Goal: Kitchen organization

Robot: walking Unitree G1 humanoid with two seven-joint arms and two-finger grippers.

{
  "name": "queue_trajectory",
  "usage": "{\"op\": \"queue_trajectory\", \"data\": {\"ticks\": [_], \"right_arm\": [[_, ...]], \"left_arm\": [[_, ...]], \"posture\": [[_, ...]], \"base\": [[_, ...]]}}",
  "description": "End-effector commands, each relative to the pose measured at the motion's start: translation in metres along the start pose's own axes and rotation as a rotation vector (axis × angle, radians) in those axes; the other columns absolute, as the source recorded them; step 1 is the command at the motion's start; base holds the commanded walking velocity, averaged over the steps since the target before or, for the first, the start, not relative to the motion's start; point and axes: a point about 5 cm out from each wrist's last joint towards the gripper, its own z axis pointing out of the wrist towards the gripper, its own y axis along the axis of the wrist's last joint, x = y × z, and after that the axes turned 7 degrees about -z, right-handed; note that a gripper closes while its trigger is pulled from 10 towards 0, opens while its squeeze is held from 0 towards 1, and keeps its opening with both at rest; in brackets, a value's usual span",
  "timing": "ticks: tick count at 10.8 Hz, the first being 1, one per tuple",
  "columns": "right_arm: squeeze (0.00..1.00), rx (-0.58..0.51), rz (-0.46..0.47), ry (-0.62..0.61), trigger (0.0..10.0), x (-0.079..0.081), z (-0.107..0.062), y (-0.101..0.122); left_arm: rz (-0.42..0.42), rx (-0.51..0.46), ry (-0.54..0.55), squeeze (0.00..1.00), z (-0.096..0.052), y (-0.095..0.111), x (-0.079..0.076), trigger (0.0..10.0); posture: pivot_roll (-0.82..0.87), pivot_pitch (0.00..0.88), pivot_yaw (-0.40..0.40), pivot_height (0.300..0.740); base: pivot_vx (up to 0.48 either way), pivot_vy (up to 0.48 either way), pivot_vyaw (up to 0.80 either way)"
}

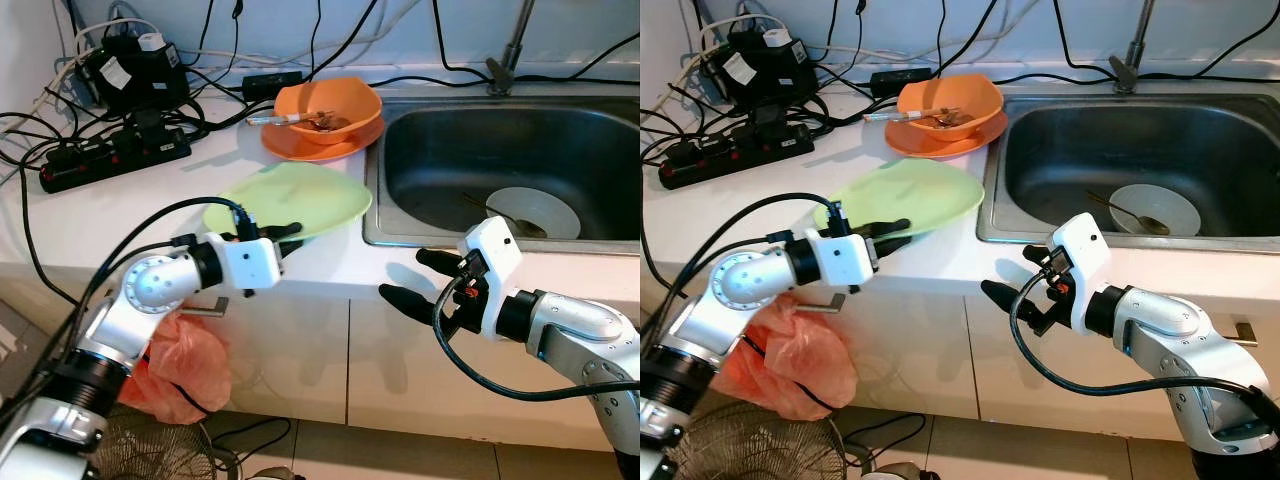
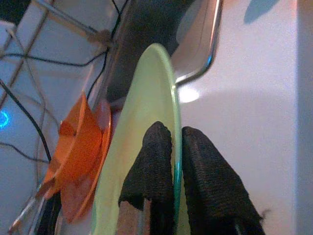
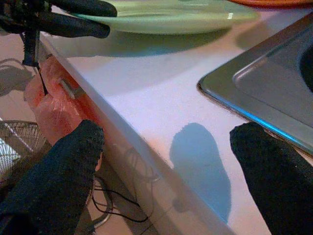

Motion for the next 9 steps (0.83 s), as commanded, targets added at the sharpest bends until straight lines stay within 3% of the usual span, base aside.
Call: {"op": "queue_trajectory", "data": {"ticks": [1, 4, 7, 8, 9], "right_arm": [[0.0, 0.005, 0.003, 0.012, 10.0, 0.002, 0.002, 0.0], [0.0, 0.003, 0.002, 0.008, 10.0, 0.001, 0.001, 0.0], [0.0, 0.009, -0.011, 0.007, 10.0, -0.002, 0.0, 0.001], [0.0, 0.008, -0.013, 0.004, 10.0, -0.005, -0.001, 0.002], [0.0, -0.013, 0.004, -0.026, 10.0, -0.011, -0.001, 0.005]], "left_arm": [[0.015, -0.017, 0.011, 0.0, 0.0, 0.004, 0.001, 0.0], [-0.015, -0.045, 0.002, 0.0, 0.004, 0.008, -0.004, 0.0], [-0.038, -0.099, -0.087, 0.0, 0.007, 0.029, -0.011, 0.0], [-0.024, -0.129, -0.078, 0.0, 0.009, 0.038, -0.009, 0.0], [-0.009, -0.166, -0.001, 0.0, 0.011, 0.045, -0.004, 0.0]], "posture": [[0.12, 0.04, 0.108, 0.74], [0.12, 0.036, 0.106, 0.74], [0.11, 0.034, 0.092, 0.74], [0.11, 0.032, 0.087, 0.74], [0.11, 0.03, 0.085, 0.74]], "base": [[0.0, 0.0, 0.0], [0.0, 0.0, 0.0], [0.0, 0.0, 0.0], [0.0, 0.0, 0.0], [0.0, 0.0, 0.0]]}}
